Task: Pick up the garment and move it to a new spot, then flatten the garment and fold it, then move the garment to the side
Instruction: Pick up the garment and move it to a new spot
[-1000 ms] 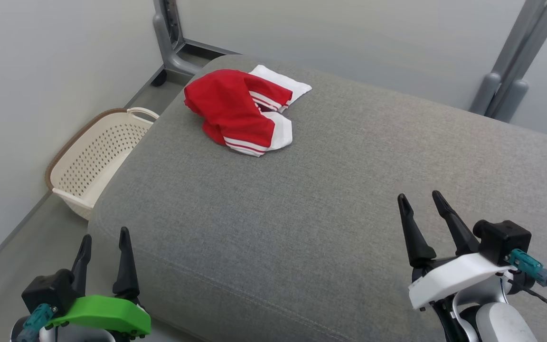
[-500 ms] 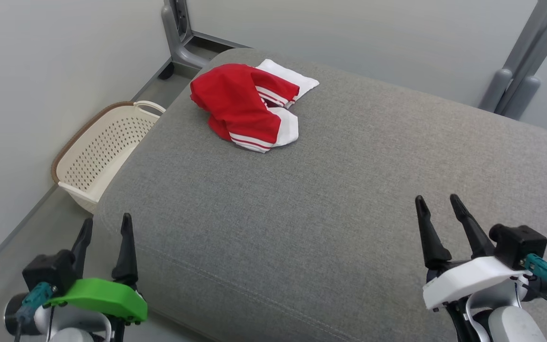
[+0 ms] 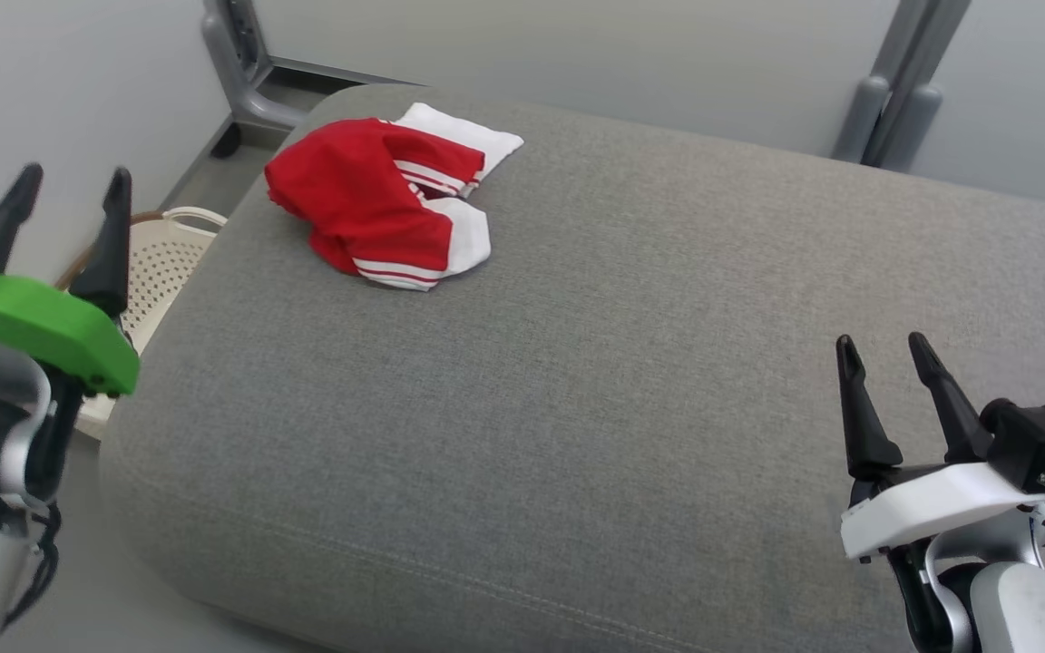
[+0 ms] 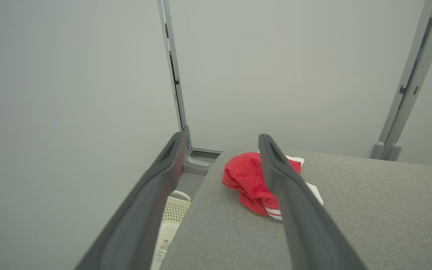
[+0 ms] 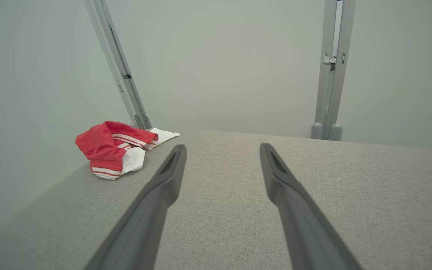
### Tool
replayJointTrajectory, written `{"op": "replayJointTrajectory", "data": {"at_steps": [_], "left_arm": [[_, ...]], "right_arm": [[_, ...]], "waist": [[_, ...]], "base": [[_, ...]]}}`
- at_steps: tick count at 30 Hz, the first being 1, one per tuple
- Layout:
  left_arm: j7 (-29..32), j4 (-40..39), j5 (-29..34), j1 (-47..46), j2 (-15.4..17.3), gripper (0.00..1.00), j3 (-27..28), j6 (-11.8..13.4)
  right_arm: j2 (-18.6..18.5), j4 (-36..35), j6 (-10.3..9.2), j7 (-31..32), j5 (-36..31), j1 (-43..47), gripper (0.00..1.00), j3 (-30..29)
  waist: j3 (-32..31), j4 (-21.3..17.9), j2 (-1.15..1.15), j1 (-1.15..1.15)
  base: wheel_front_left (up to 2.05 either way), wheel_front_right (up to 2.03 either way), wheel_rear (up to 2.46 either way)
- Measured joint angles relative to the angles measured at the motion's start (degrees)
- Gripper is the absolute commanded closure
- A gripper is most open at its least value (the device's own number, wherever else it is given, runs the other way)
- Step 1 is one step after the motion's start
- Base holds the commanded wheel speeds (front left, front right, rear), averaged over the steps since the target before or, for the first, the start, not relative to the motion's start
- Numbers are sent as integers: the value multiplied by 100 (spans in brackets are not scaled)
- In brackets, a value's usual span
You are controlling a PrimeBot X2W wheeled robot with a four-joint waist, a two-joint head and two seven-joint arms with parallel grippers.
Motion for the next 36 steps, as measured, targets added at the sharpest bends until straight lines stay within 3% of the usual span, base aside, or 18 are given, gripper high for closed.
{"op": "replayJointTrajectory", "data": {"at_steps": [4, 15, 27, 36], "left_arm": [[579, 361, -180, -776, 216, 0, 57, -260], [1901, 1669, -606, -2019, 503, 0, 84, -613], [2076, 2651, -652, -2715, 543, 0, 130, -609], [1944, 3125, -522, -2715, 535, 0, 10, -546]], "right_arm": [[1, -224, 0, 109, -167, -171, 0, -62], [-2, -689, 0, 301, -379, -671, 0, -103], [-110, -1106, 0, 321, -428, -897, 0, -342], [-158, -1157, 0, 297, -466, -966, 0, -304]], "waist": [[212, -279, 0, 0], [946, -1043, 0, 0], [2166, -1986, 0, 1], [2833, -2349, 0, 1]], "base": [[0, 0, 0], [0, 0, 0], [0, 0, 0], [0, 0, 0]]}}
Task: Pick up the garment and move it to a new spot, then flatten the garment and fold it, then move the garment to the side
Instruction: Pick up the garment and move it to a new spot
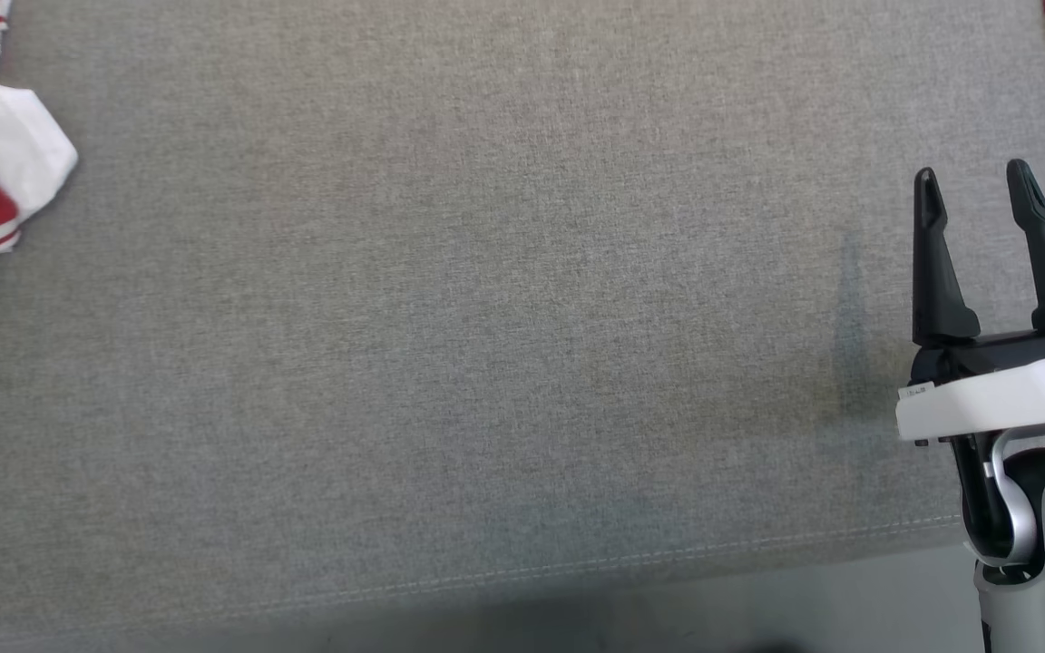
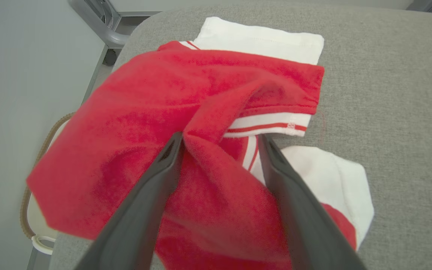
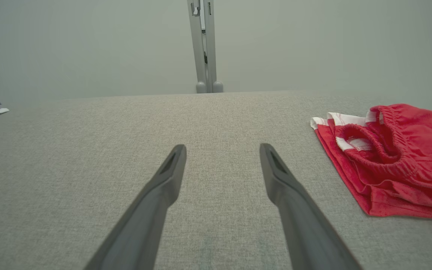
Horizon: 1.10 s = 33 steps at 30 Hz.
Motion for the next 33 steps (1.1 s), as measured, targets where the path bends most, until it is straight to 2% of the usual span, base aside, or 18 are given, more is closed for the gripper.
{"op": "replayJointTrajectory", "data": {"at_steps": [5, 7, 8, 13, 19, 27, 33], "left_arm": [[-311, 246, 151, 0, 46, 0, -7, 183], [-469, 344, 211, -1, 48, 76, -15, 242], [-543, 379, 240, -1, 47, 100, -12, 265], [-798, 546, 292, -58, 31, 100, -36, 252], [-905, 590, 211, -146, -154, 100, -54, 49], [-809, 311, -121, -298, -647, 100, -111, -339], [-688, -92, -271, -338, -1077, 100, -268, -391]], "right_arm": [[-15, -9, 0, -1, -11, -63, 0, 53], [-34, -1, 0, -7, -12, -72, 0, 58], [-44, 13, 0, -12, -13, -77, 0, 57], [-83, 97, 0, -44, -36, -82, 0, 48], [-71, 215, 0, -76, -52, -85, 0, 123], [-31, 408, 0, -125, -51, -37, 0, 127], [29, 577, 0, -162, -2, 101, 0, 158]], "waist": [[231, -81, 0, 0], [283, -98, 0, 0], [292, -102, 0, 0], [194, -72, 0, 0], [-52, -4, 0, 0], [-570, 124, 0, -1], [-1052, 229, 0, -1]], "base": [[0, 0, 0], [0, 0, 0], [0, 0, 0], [0, 0, 0], [0, 0, 0], [0, 0, 0], [0, 0, 0]]}}
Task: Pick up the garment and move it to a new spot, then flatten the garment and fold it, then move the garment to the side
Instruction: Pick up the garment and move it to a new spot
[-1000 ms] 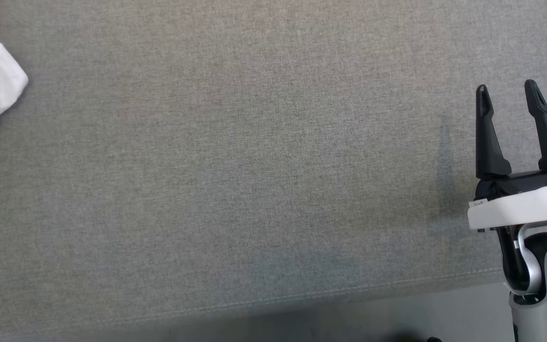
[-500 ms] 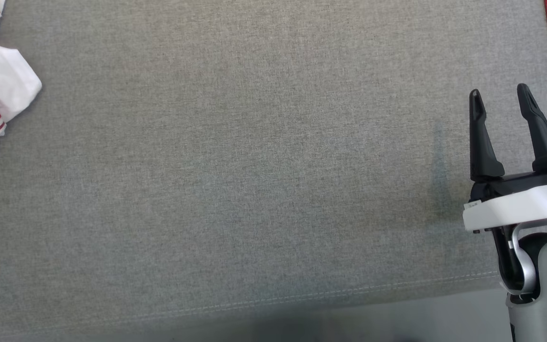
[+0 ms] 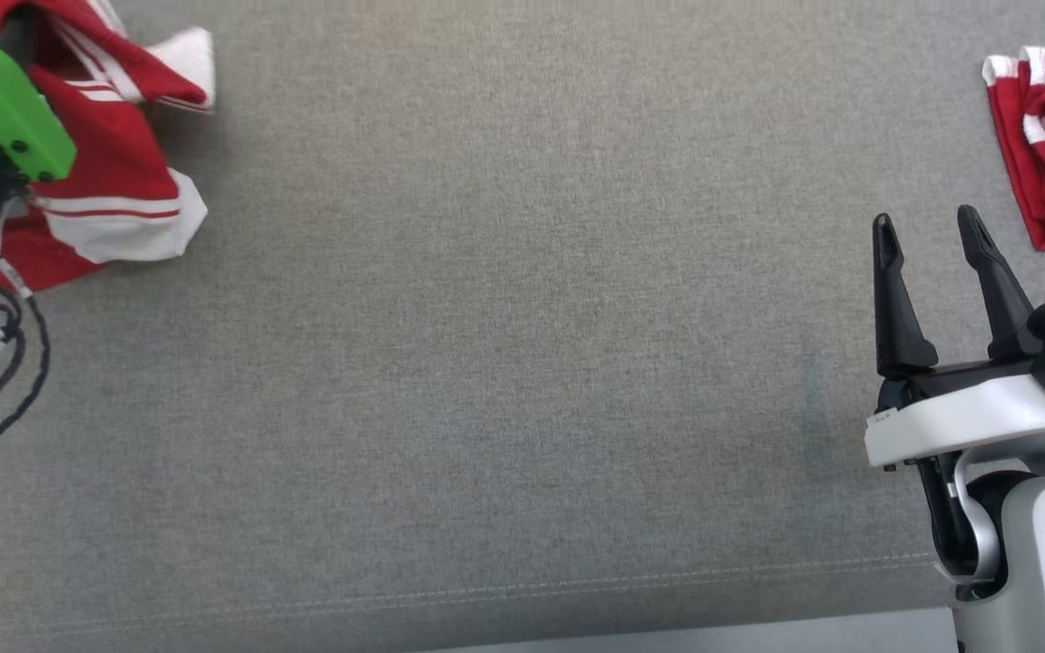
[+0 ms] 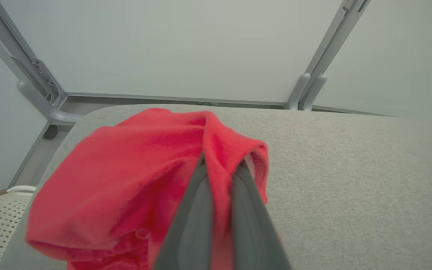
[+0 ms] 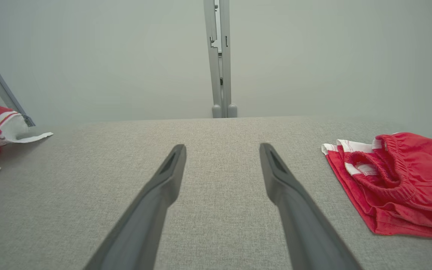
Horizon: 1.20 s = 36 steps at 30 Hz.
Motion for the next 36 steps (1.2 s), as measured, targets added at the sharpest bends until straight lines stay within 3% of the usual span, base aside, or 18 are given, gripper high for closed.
{"op": "replayJointTrajectory", "data": {"at_steps": [11, 22, 30, 36], "left_arm": [[34, -523, -121, 540, -1116, 100, -444, 250], [-756, -101, -337, 907, -2370, 100, -788, 190], [-1361, 626, -467, 701, -2510, 100, -1176, 197], [-1602, 881, -973, 351, -2523, 100, -1769, 259]], "right_arm": [[100, 168, 0, -74, 94, 252, 0, 3], [119, 271, 0, -90, 210, 298, 0, 275], [122, 397, 0, -130, 363, 83, 0, 689], [120, 612, 0, -293, 565, -136, 0, 1033]], "waist": [[-809, 39, 0, 0], [-989, -442, 0, 0], [-911, -986, 0, 0], [-774, -1558, 0, 0]], "base": [[0, 0, 0], [0, 0, 0], [0, 0, 0], [0, 0, 0]]}}
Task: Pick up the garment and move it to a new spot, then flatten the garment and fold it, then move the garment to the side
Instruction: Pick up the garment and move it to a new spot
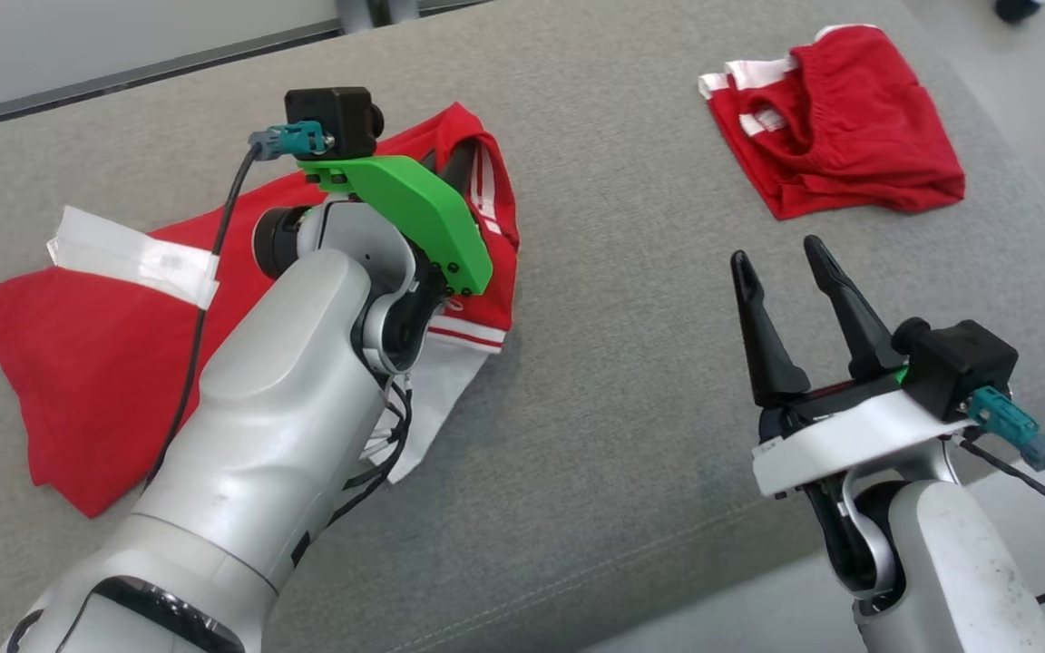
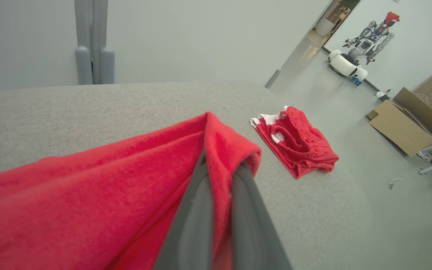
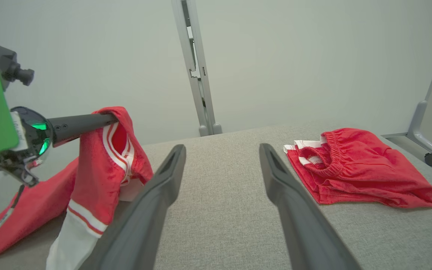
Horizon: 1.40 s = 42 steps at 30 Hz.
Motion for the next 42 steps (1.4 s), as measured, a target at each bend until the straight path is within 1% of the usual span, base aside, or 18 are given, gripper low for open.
{"op": "replayJointTrajectory", "data": {"at_steps": [6, 11, 16, 17, 19, 20, 24, 29, 33, 38, 42], "left_arm": [[-246, 123, -559, -232, -8, 100, -589, 153], [-553, 275, -891, -408, -12, 100, -1009, 311], [-956, 613, -1176, -650, -12, 100, -1308, 422], [-991, 687, -1233, -682, -10, 93, -1354, 427], [-1039, 824, -1308, -721, -11, 47, -1438, 444], [-1061, 879, -1344, -736, -11, 0, -1486, 444], [-1134, 1013, -1551, -772, -12, 0, -1652, 444], [-1127, 1034, -1737, -772, -11, 0, -1949, 442], [-980, 1068, -1792, -762, -10, 0, -2293, 449], [-980, 1011, -1970, -743, -9, 0, -2538, 450], [-1093, 806, -2004, -769, -11, 0, -2817, 367]], "right_arm": [[3, 315, 0, -224, 222, -211, 0, 349], [1, 568, 0, -382, 352, -376, 0, 590], [1, 820, 0, -534, 470, -531, 0, 873], [1, 851, 0, -556, 500, -548, 0, 911], [1, 924, 0, -593, 528, -588, 0, 966], [1, 956, 0, -612, 549, -608, 0, 979], [1, 1071, 0, -671, 591, -616, 0, 1018], [2, 1162, 0, -720, 590, -637, 0, 991], [2, 1217, 0, -738, 590, -638, 0, 978], [2, 1248, 0, -746, 578, -639, 0, 910], [2, 1258, 0, -748, 491, -629, 0, 760]], "waist": [[161, -547, 0, 0], [275, -947, 0, 0], [377, -1335, 0, 0], [391, -1389, 0, 0], [418, -1482, 0, 0], [431, -1519, 0, 0], [490, -1599, 0, 0], [500, -1557, 0, 0], [472, -1496, 0, 0], [452, -1387, 0, 0], [423, -1191, 0, 0]], "base": [[0, 0, 0], [0, 0, 0], [0, 0, 0], [0, 0, 0], [0, 0, 0], [0, 0, 0], [0, 0, 0], [0, 0, 0], [0, 0, 0], [0, 0, 0], [0, 0, 0]]}}
